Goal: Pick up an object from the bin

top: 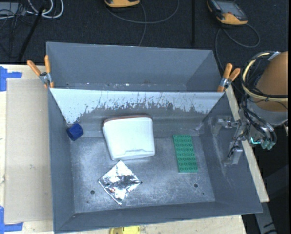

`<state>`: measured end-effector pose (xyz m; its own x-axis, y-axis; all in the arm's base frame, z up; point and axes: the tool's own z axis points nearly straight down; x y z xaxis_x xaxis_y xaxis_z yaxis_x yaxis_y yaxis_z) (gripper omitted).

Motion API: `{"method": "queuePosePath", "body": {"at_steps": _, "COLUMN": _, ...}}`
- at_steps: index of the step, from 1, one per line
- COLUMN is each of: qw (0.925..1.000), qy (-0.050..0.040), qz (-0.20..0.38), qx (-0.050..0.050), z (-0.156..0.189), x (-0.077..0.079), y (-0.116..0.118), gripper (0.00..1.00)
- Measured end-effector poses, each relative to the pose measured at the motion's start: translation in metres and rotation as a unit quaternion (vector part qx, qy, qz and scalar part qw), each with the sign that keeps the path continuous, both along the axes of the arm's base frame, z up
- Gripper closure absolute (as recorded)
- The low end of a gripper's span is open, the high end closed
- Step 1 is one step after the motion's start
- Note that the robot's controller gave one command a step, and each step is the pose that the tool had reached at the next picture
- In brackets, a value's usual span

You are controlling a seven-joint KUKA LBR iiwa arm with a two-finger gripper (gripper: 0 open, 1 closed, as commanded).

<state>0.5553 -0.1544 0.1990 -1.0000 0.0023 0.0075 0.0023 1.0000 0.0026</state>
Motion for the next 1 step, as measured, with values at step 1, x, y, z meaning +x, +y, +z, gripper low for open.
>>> {"method": "queuePosePath", "body": {"at_steps": 1, "qw": 0.9742, "qy": 0.0000, "qz": -0.226, "qx": -0.001, "z": -0.1312, "x": 0.0043, "y": 0.0077, "gripper": 0.00}}
